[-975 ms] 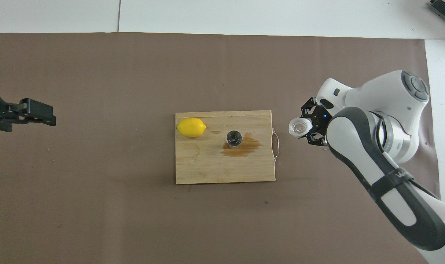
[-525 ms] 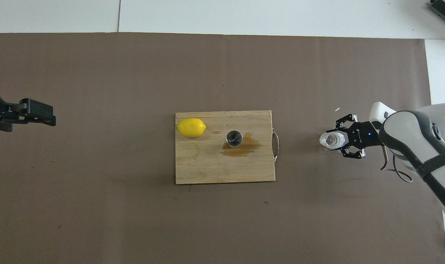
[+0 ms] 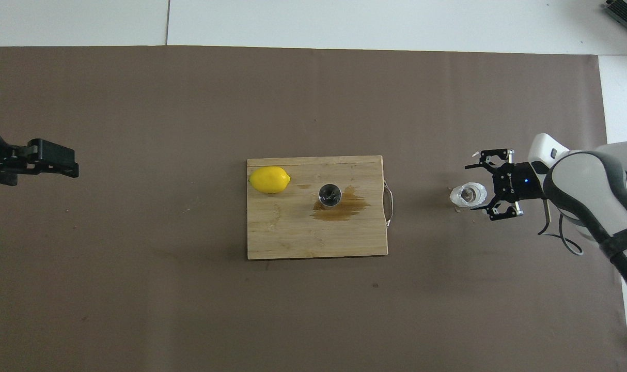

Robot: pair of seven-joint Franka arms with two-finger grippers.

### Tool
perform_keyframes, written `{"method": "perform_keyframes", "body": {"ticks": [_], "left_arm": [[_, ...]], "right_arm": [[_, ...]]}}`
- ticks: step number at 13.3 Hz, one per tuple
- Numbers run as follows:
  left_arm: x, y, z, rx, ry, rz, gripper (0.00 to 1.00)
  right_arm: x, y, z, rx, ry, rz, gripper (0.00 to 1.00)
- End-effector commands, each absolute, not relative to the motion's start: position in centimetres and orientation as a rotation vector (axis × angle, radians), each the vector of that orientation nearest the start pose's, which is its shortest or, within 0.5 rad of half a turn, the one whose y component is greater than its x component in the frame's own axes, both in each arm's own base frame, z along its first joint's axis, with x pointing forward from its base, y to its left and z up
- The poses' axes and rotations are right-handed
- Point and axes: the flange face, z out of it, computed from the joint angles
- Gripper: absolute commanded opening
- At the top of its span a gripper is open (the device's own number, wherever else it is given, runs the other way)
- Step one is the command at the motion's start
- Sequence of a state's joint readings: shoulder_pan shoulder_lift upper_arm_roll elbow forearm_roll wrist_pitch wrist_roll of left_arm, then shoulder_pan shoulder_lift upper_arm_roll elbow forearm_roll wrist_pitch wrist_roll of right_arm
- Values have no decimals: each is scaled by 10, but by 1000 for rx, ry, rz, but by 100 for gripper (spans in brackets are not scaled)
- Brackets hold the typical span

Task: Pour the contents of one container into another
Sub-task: 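Open the right gripper and release the white cup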

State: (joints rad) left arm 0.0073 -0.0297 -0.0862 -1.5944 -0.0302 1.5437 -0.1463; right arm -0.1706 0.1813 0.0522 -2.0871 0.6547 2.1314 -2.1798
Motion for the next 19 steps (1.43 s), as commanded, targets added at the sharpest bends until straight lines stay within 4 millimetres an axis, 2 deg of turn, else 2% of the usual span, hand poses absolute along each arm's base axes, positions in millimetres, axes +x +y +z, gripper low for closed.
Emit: {"method": "perform_keyframes", "body": {"ticks": [1, 3, 5, 8, 12, 14, 17, 19], "left_arm": [[531, -45, 630, -3150, -101, 41, 100], [531, -45, 630, -3150, -101, 41, 100], [531, -45, 630, -3150, -101, 41, 100], [531, -45, 630, -3150, -101, 41, 100], [531, -45, 630, -3150, -101, 41, 100], [531, -45, 630, -3150, -101, 41, 100], [531, -45, 630, -3150, -101, 41, 100], [531, -45, 630, -3150, -101, 41, 100]], "right_arm": [[567, -27, 401, 2298, 2416, 790, 100], [577, -27, 435, 2380, 2287, 823, 100], [579, -24, 472, 2469, 2130, 863, 100], [586, -20, 504, 2623, 1914, 721, 100], [594, 18, 548, 2819, 1599, 713, 100], [594, 23, 563, 2980, 1306, 677, 100], [584, 35, 591, 3036, 979, 559, 100], [580, 39, 614, 3139, 637, 478, 100]]}}
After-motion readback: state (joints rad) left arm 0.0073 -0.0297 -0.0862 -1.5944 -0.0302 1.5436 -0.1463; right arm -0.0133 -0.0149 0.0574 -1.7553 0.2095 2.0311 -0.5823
